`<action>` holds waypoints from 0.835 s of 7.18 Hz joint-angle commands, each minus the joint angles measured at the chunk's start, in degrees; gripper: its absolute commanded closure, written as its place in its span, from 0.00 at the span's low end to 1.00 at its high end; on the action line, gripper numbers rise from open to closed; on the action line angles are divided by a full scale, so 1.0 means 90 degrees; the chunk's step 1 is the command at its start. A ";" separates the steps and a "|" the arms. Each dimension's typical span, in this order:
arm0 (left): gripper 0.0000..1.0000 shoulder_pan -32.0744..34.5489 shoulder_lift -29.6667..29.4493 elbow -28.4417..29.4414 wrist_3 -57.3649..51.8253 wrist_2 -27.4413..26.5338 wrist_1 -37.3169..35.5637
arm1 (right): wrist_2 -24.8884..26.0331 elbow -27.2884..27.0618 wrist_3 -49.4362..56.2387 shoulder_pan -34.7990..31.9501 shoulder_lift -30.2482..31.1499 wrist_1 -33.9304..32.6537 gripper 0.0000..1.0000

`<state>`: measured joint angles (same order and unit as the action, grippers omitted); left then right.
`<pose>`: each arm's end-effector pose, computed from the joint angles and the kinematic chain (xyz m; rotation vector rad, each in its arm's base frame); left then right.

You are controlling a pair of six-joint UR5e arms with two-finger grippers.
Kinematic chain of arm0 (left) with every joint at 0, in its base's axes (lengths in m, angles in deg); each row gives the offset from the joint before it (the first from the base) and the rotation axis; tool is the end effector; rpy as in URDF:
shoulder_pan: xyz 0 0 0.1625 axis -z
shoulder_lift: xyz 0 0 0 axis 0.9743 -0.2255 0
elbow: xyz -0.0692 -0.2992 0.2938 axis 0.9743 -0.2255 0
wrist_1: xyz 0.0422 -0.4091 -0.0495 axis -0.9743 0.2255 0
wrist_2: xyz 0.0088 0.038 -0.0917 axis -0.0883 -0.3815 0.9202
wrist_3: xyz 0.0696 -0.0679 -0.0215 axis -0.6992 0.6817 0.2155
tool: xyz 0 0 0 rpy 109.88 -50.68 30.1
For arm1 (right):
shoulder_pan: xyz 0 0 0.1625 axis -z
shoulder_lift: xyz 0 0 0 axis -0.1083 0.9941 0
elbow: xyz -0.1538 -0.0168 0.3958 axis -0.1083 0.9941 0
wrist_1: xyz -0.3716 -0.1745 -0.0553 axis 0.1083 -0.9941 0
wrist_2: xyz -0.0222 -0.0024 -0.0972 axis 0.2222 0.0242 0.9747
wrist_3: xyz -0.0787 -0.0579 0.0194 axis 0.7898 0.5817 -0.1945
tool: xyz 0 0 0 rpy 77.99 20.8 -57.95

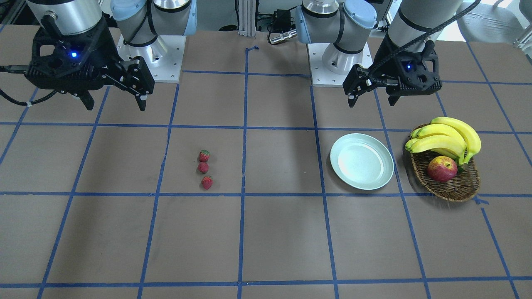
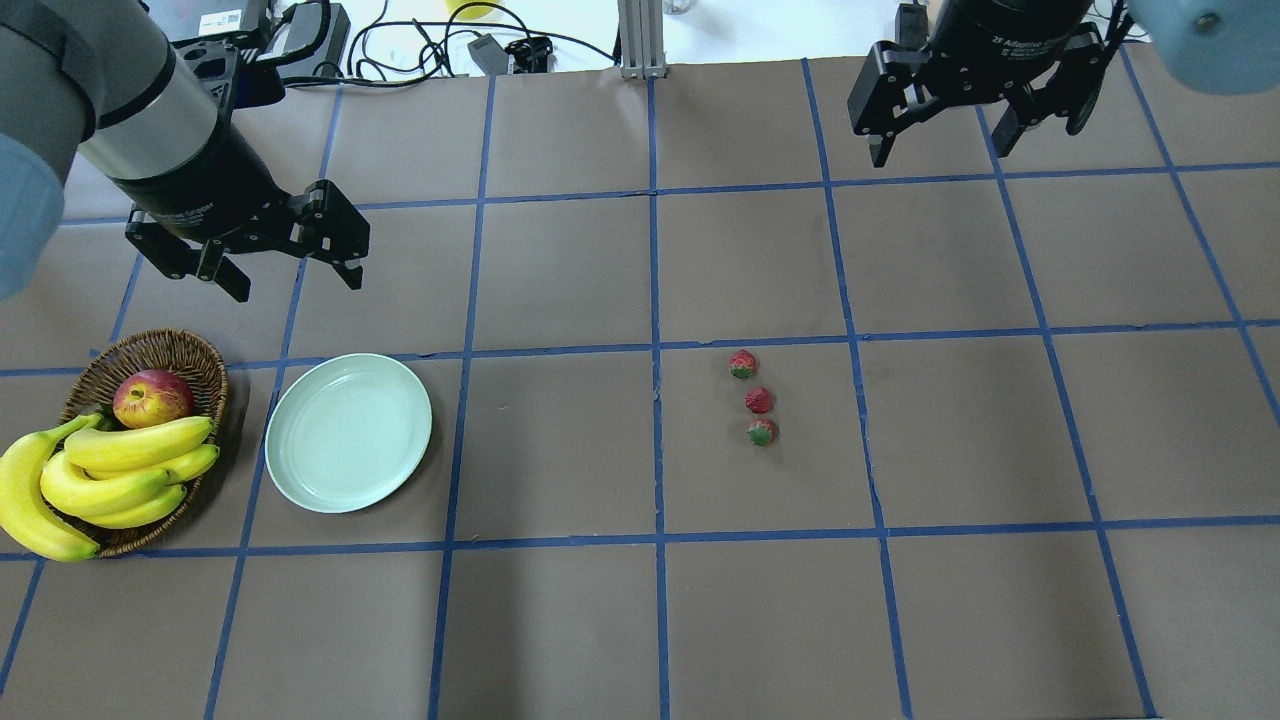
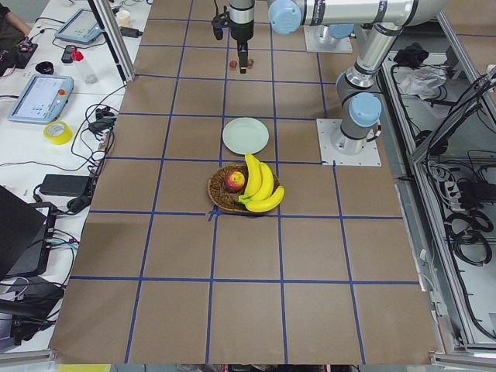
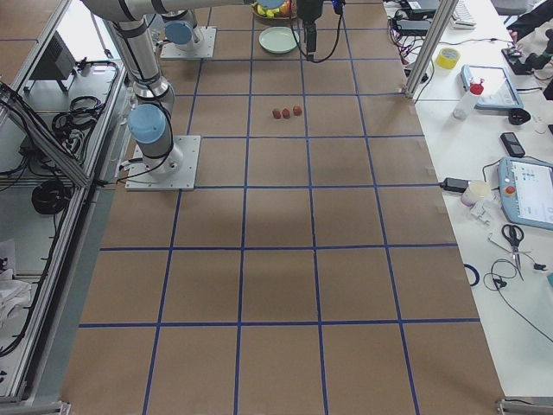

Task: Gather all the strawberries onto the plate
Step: 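Move the right gripper over the row of three strawberries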

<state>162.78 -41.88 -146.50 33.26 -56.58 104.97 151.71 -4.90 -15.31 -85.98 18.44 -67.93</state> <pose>-0.0996 -0.4673 0.4784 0.1264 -3.1384 -0.0082 0.1510 -0.5137 0.5324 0.0440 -3.1194 0.1202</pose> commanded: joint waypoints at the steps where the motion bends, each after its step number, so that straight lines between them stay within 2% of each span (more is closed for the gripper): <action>1: 0.00 -0.0003 -0.0009 -0.0021 -0.0007 0.0007 -0.0015 | -0.0001 0.0000 0.0000 0.0000 0.0001 0.0000 0.00; 3: 0.00 -0.0080 -0.0136 -0.0176 -0.0026 -0.0003 -0.0044 | -0.0020 -0.0029 -0.0048 -0.0029 -0.0038 -0.0077 0.00; 4: 0.00 -0.0100 -0.0146 -0.0332 -0.0017 0.0007 -0.0364 | -0.0088 -0.0078 -0.0252 -0.0058 -0.0067 -0.0069 0.00; 5: 0.00 -0.0091 -0.0136 -0.0315 -0.0007 0.0016 -0.0377 | -0.0156 -0.0291 -0.0950 -0.0194 -0.0232 -0.0117 0.00; 6: 0.00 -0.0042 -0.0117 -0.0295 0.0003 -0.0003 -0.0319 | -0.0244 -0.0593 -0.1141 -0.0476 -0.0581 -0.0707 0.00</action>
<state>162.07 -43.07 -149.16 33.18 -56.50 102.04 150.40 -7.41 -22.00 -87.84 16.24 -69.95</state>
